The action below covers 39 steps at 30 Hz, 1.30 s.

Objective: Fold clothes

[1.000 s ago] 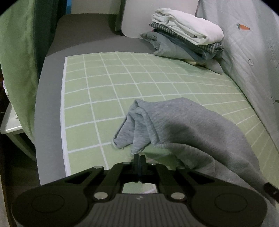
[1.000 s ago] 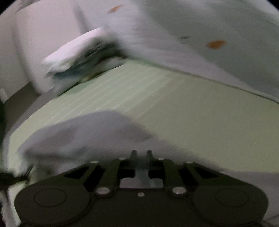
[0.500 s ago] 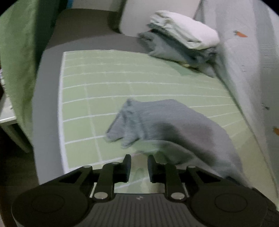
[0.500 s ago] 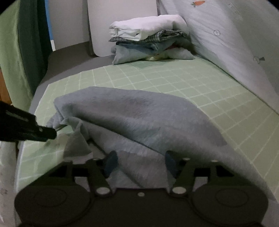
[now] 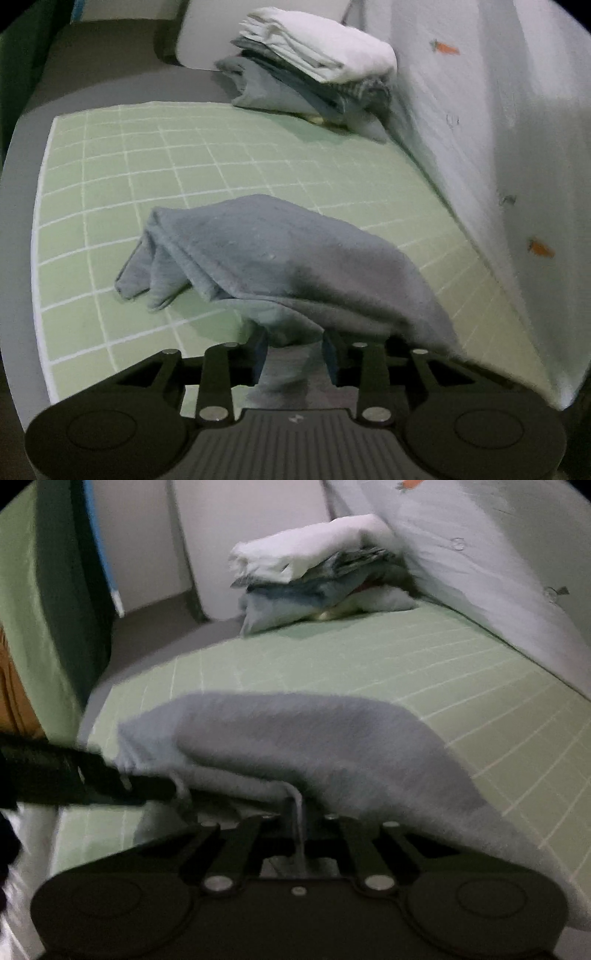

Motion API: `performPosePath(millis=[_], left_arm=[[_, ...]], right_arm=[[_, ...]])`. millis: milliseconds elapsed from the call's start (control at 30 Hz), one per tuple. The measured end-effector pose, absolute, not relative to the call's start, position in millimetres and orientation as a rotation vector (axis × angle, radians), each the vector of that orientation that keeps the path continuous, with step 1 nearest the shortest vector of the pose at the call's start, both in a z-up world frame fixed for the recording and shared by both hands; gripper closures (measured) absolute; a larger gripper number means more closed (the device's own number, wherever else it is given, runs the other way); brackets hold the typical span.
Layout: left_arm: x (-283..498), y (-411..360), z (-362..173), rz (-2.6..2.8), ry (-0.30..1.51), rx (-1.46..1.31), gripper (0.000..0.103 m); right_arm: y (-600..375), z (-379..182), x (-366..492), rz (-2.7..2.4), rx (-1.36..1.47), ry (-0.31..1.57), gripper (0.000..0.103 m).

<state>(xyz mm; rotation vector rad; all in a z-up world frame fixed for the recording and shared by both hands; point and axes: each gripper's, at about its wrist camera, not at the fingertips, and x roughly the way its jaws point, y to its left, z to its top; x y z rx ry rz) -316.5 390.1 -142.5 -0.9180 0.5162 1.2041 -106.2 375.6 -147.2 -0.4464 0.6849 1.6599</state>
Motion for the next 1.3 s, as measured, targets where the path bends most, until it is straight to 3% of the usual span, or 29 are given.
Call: performPosePath(millis=[33,100,167,467,500,533,600,633,700,767,833,1000,1133,1300], left_arm=[[-309,392,-146,1.233,0.564,-0.897,0.07],[-298,395,-154,1.295,0.624,-0.874,0.089],[-296,397,-154,1.32,0.625,-0.875,0.095],[-328,400,-150,1.394,0.665,-0.864,0.098],[-332,400,-150,1.402,0.671,-0.861,0.097],[-336,400,-149,1.411,0.676,-0.859,0.097],[-345,400,-148,1.427,0.687,-0.855,0.091],[-349,400,-148,1.429,0.693,-0.851,0.09],[-354,401,-144,1.404,0.704,-0.838,0.086],[-354,404,-138,1.374,0.713,-0.813,0.077],[-354,406,-131,1.337,0.706,-0.788,0.071],[-354,416,-117,1.163,0.625,-0.818,0.044],[-347,428,-121,1.024,0.608,-0.869,0.044],[-330,448,-148,0.847,0.716,-0.878,0.047]], right_arm=[[378,-143,-100,1.66,-0.426,0.682,0.1],[383,-132,-87,1.656,-0.391,0.661,0.1],[391,-123,-69,1.628,-0.37,0.615,0.1],[397,-91,69,1.019,-0.207,0.371,0.1],[392,-91,81,0.949,-0.194,0.378,0.099],[387,-91,90,0.891,-0.19,0.394,0.091],[371,-96,100,0.833,-0.184,0.454,0.073],[361,-100,100,0.826,-0.183,0.48,0.055],[338,-110,90,0.839,-0.208,0.527,0.045],[316,-121,74,0.835,-0.257,0.583,0.027],[290,-132,55,0.807,-0.282,0.64,0.018],[231,-151,9,0.736,-0.229,0.807,0.008],[220,-146,-26,0.732,-0.234,0.841,0.007],[208,-127,-66,0.677,-0.217,0.813,0.005]])
